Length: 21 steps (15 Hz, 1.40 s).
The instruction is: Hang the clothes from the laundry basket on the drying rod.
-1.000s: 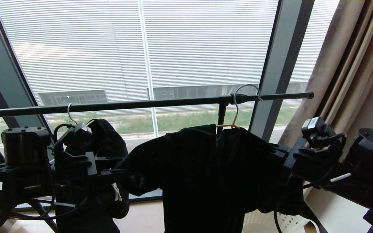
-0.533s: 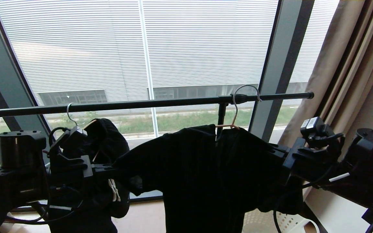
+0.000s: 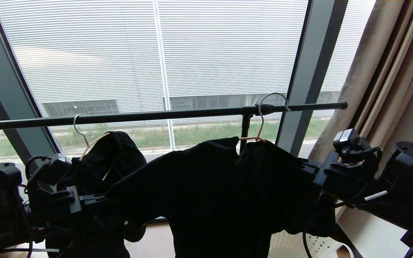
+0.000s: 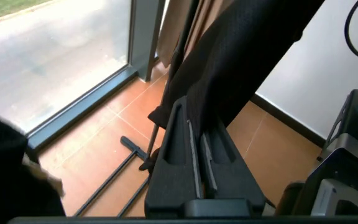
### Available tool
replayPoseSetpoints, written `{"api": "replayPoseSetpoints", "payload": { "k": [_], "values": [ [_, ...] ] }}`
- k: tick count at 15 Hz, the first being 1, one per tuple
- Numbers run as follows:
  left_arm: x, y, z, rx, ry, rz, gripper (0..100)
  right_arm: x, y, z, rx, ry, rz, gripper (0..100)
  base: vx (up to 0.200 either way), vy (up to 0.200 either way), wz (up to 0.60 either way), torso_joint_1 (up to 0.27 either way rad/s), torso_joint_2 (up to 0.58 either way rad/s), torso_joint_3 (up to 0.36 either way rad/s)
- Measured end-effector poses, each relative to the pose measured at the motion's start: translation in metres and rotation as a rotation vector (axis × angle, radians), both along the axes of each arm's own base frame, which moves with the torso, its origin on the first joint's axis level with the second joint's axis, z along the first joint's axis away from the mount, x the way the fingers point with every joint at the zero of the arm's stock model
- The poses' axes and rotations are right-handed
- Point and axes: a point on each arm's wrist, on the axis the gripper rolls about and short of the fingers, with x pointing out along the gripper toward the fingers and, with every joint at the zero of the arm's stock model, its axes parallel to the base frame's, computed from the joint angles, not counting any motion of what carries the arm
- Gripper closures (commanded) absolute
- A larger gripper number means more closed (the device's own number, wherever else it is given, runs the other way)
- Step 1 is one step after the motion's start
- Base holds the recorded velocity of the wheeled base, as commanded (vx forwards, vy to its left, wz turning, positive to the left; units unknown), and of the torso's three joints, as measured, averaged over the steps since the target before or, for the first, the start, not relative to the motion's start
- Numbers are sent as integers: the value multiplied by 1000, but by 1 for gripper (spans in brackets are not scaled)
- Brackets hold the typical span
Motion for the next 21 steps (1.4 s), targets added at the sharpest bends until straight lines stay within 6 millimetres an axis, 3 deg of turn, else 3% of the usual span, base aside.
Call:
{"api": "replayPoseSetpoints", "payload": {
  "k": [12, 21],
  "values": [
    [-29, 17, -20, -19, 47, 91, 100, 4, -5, 1, 3, -4, -24, 100, 0, 0, 0, 0, 0, 0],
    [-37, 34, -23, -68, 61, 120, 100, 8, -13, 2, 5, -9, -54, 100, 0, 0, 0, 0, 0, 0]
  ]
}}
